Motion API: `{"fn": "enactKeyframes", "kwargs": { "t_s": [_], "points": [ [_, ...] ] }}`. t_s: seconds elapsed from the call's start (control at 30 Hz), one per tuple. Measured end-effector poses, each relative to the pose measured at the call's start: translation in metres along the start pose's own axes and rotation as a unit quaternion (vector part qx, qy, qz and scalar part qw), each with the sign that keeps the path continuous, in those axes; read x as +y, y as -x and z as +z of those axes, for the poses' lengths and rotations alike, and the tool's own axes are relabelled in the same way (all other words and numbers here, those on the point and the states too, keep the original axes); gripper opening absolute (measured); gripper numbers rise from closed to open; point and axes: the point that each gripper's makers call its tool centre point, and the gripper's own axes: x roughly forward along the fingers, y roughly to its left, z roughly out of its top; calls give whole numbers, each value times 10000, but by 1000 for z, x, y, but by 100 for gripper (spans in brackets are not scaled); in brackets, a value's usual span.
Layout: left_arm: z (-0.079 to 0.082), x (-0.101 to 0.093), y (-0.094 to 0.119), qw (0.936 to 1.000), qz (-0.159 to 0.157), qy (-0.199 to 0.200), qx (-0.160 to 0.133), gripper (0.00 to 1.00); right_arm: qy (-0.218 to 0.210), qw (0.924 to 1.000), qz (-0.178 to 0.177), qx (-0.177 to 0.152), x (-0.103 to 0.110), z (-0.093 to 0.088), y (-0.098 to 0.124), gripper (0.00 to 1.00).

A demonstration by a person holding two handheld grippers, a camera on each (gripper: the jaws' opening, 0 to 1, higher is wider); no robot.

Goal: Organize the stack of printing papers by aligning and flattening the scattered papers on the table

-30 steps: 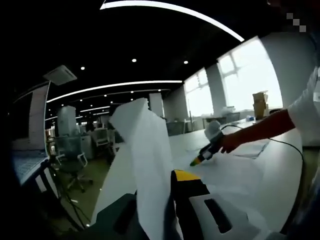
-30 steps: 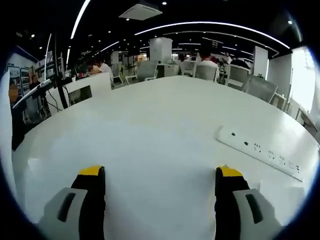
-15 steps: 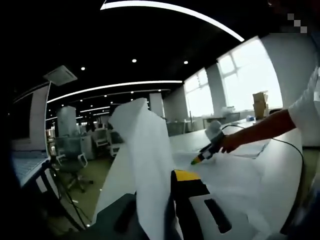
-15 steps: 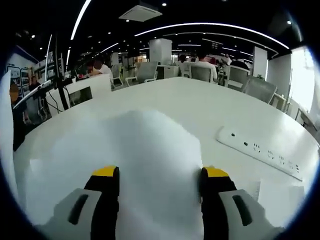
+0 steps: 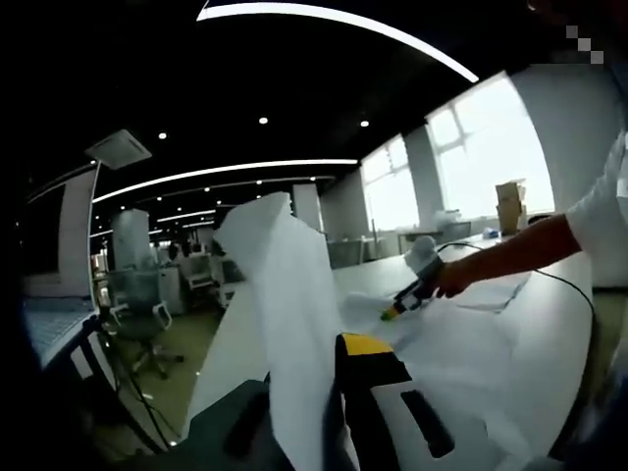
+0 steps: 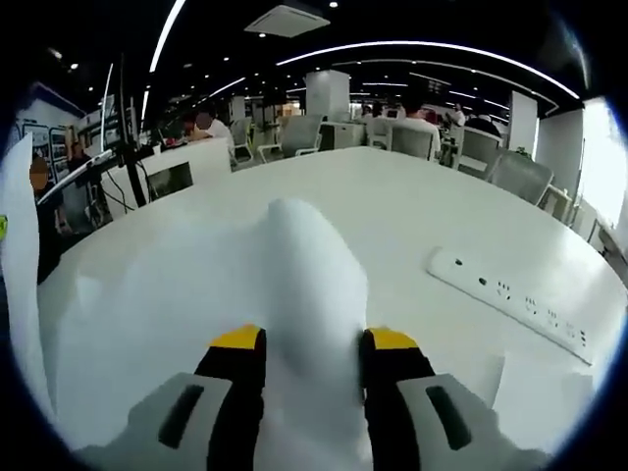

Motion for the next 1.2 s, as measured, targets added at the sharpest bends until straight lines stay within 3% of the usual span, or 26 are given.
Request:
{"fn": "enactKeyframes", "kwargs": {
  "t_s": [0.37,0.6,0.9,1.2],
  "points": [
    [4,-1,3,10000,38,-8,-42,6,-33,10000,45,63,-1,2,8,23],
    [4,-3,0,10000,6,-3,-63,6,-414,9991,109,75,-1,-1,20,15],
    [5,-6,-3,9999,-70,10,-105,6,41,9998,173,34,6,4,38,12],
    [5,-9,-3,9999,-96,61,-110,6,52,9998,77,-166,-1,10,57,9]
  ]
}}
